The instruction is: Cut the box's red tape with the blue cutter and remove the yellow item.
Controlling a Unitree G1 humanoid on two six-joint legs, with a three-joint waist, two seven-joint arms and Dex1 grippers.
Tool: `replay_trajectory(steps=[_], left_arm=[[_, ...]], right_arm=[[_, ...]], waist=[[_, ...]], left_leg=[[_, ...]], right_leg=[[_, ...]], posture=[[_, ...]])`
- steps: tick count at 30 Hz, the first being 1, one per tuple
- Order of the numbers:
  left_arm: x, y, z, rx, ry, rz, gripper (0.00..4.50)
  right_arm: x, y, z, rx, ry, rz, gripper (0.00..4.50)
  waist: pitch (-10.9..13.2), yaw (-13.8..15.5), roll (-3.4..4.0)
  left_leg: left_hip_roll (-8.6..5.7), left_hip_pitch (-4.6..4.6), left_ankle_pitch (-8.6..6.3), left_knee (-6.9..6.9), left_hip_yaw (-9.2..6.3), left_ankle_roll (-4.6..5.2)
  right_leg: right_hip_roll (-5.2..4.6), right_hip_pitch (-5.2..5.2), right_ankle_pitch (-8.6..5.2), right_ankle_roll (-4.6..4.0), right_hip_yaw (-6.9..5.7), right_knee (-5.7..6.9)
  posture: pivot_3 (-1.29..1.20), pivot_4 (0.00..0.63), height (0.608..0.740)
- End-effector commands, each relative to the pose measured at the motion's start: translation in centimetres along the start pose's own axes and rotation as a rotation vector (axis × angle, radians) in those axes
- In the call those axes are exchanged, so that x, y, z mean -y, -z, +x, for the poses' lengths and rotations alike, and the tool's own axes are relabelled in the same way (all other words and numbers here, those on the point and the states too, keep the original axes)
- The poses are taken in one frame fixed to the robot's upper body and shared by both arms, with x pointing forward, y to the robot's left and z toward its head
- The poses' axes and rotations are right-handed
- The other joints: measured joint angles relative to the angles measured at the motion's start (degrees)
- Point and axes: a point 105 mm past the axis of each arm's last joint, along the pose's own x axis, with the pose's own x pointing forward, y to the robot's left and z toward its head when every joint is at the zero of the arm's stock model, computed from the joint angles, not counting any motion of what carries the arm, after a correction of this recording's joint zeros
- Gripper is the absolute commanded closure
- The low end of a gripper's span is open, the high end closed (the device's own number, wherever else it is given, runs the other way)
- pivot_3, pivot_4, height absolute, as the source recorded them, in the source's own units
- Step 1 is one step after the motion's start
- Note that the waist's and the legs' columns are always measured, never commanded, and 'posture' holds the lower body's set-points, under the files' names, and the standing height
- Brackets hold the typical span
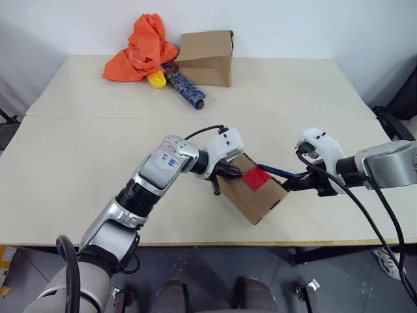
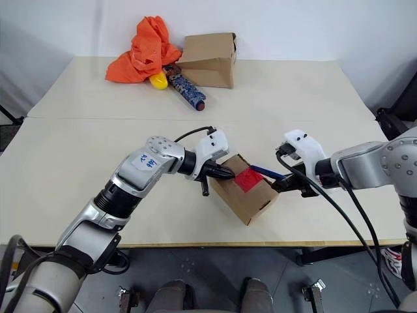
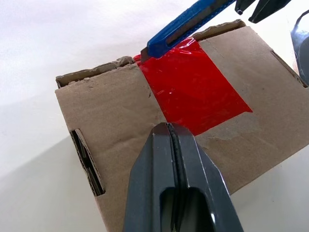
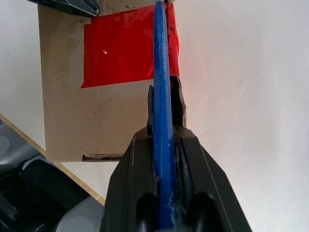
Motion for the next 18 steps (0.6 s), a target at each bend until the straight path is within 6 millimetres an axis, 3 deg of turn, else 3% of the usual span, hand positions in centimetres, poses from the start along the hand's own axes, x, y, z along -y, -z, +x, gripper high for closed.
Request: replay_trajectory(steps=[1, 7, 18], left_arm=[[-0.4, 4.7, 0.8, -0.161, -0.049, -0.114, 4.48], [-0.1, 4.9, 0.9, -0.163, -0.044, -0.114, 4.48], [0.2, 4.8, 1.0, -0.158, -0.039, -0.11, 4.48]], right_arm=[[0.4, -0.4, -0.7, 0.031, 0.023, 0.0, 4.35], [0.8, 0.2, -0.9, 0.021, 0.034, 0.013, 4.35], [-0.8, 0.9, -0.5, -0.029, -0.038, -0.042, 4.35]], waist=[[0.0, 0.0, 0.0], [0.0, 0.0, 0.01], [0.0, 0.0, 0.01]], left_leg=[[0.0, 0.0, 0.0, 0.0, 0.0, 0.0], [0.0, 0.0, 0.0, -0.02, 0.0, 0.0], [-0.01, -0.01, -0.01, -0.05, 0.0, 0.0]], right_leg=[[0.0, 0.0, 0.0, 0.0, 0.0, 0.0], [0.0, 0.0, 0.0, 0.0, 0.0, 0.0], [0.0, 0.0, 0.01, 0.01, -0.01, -0.02]], posture=[[0.0, 0.15, 0.74], [0.0, 0.15, 0.74], [0.0, 0.15, 0.74]])
